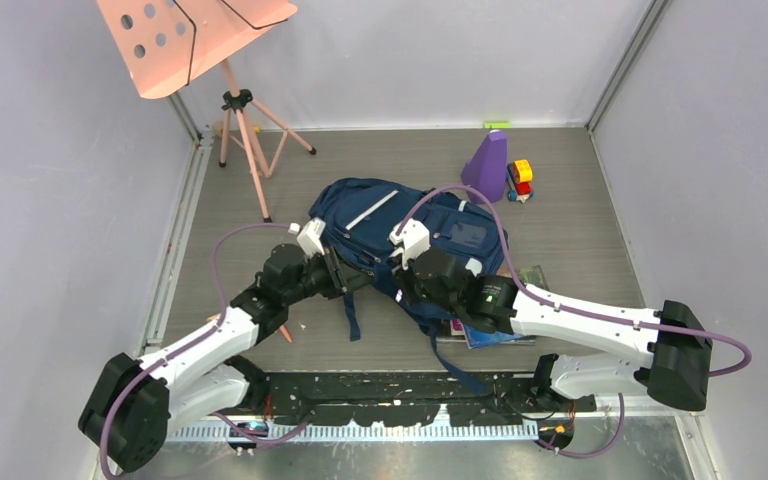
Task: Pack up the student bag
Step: Unzip the student bag.
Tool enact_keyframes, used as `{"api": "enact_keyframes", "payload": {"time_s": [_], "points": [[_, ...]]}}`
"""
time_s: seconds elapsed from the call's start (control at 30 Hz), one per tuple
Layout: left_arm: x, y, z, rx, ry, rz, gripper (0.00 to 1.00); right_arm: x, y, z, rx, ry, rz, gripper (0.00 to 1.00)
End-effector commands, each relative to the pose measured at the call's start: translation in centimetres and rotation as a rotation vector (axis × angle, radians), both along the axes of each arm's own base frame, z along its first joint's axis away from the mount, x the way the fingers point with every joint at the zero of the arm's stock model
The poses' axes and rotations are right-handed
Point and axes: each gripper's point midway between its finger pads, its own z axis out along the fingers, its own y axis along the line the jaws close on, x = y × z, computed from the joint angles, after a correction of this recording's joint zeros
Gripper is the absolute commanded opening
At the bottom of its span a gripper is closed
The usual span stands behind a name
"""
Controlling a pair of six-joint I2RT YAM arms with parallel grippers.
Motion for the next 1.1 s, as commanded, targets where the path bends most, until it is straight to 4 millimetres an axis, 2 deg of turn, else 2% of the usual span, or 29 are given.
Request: {"api": "enact_keyframes", "payload": {"time_s": [0.0,0.17,0.27,0.4,0.57,0.63,0.9,1.07], "points": [[2.2,-0.3,4.0,-0.061,-0.125,0.057,0.18,0.4,1.9,5.6,0.208,-0.072,0.000,0.01],[2.3,1.2,3.2,0.007,-0.110,0.123,0.00,0.8,1.3,5.1,0.192,-0.076,-0.033,0.01],[2.0,3.2,2.2,0.110,-0.089,0.182,0.00,1.2,0.5,4.7,0.164,-0.085,-0.073,0.00],[1.4,5.4,2.0,0.208,-0.090,0.231,0.00,1.6,-0.1,4.1,0.133,-0.096,-0.103,0.01],[0.6,7.1,1.8,0.290,-0.083,0.249,0.00,1.8,-0.3,3.5,0.110,-0.096,-0.113,0.01],[0.0,7.2,1.6,0.308,-0.073,0.225,0.05,1.8,-0.3,3.5,0.111,-0.095,-0.111,0.01],[-1.3,6.9,2.2,0.328,-0.158,0.118,0.47,1.7,-0.3,3.9,0.128,-0.098,-0.107,0.01],[-1.2,6.2,2.1,0.328,-0.221,0.062,0.61,1.6,-0.3,4.2,0.136,-0.101,-0.102,0.01]]}}
